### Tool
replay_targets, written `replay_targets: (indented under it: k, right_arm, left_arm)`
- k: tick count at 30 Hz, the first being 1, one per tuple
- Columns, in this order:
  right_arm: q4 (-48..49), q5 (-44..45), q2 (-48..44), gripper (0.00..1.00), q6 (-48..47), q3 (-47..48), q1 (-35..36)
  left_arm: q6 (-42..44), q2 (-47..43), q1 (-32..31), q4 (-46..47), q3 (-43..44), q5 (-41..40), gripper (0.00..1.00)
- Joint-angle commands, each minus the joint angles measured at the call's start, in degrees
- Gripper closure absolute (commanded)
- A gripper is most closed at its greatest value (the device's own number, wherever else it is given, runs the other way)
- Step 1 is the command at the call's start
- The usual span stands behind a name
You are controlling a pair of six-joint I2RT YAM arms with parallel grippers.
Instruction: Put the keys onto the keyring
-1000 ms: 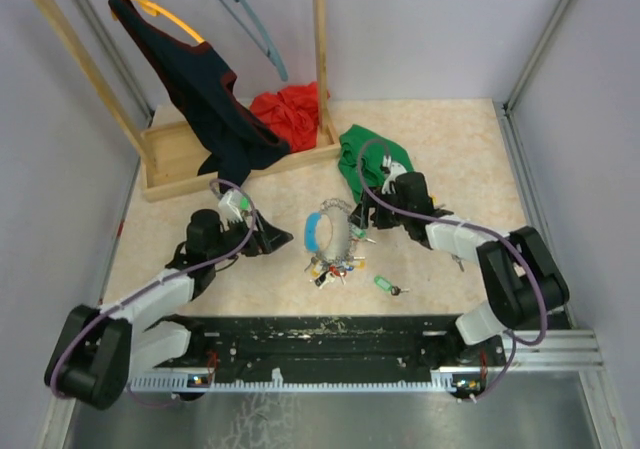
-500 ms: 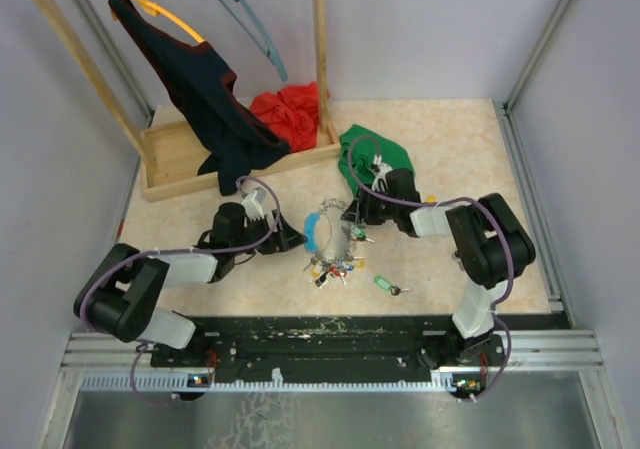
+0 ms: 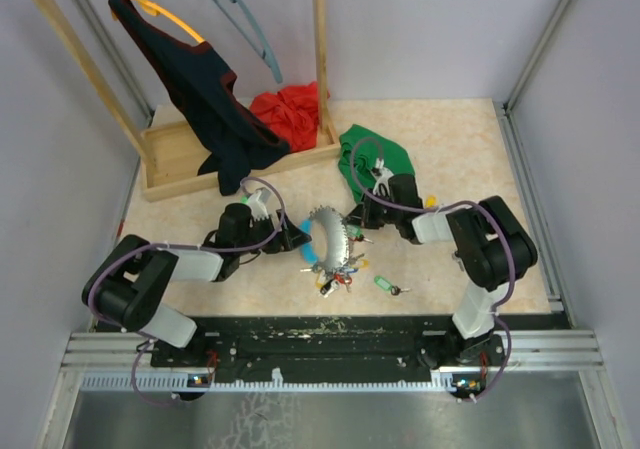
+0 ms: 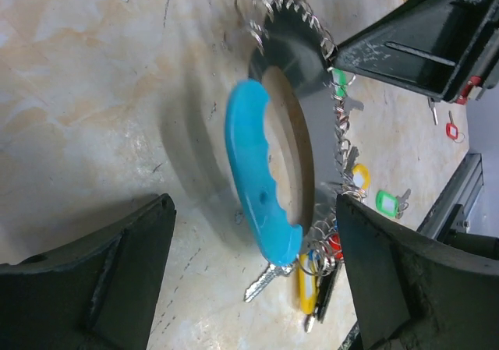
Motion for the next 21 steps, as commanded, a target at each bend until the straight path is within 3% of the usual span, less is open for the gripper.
replay_targets:
  k: [1,5,9,21]
  right_arm:
    - [8.5,-3.7,-4.6,1.00,0.9,-1.8,0.5]
    - [12.9,-5.6,-6.0,1.00,2.1,-3.6,0.6]
    - [15.5,-6.0,-6.1,1.00,2.6,-4.7,0.9]
    - [21.3,-7.5,-9.1,1.00,4.8,-6.7,1.4]
  left_arm:
    - [0.4,-1.6,-0.1,0.7,-0.2,-2.1,0.11]
    - [0.4,-2.1,0.3,1.4,-0.6,-1.2,0.11]
    - [-1.7,-1.5,0.5,8.0,-1.6,3.3,0.13]
    - [-7.1,6.3,0.4,20.8,-1.7,9.6,0.48]
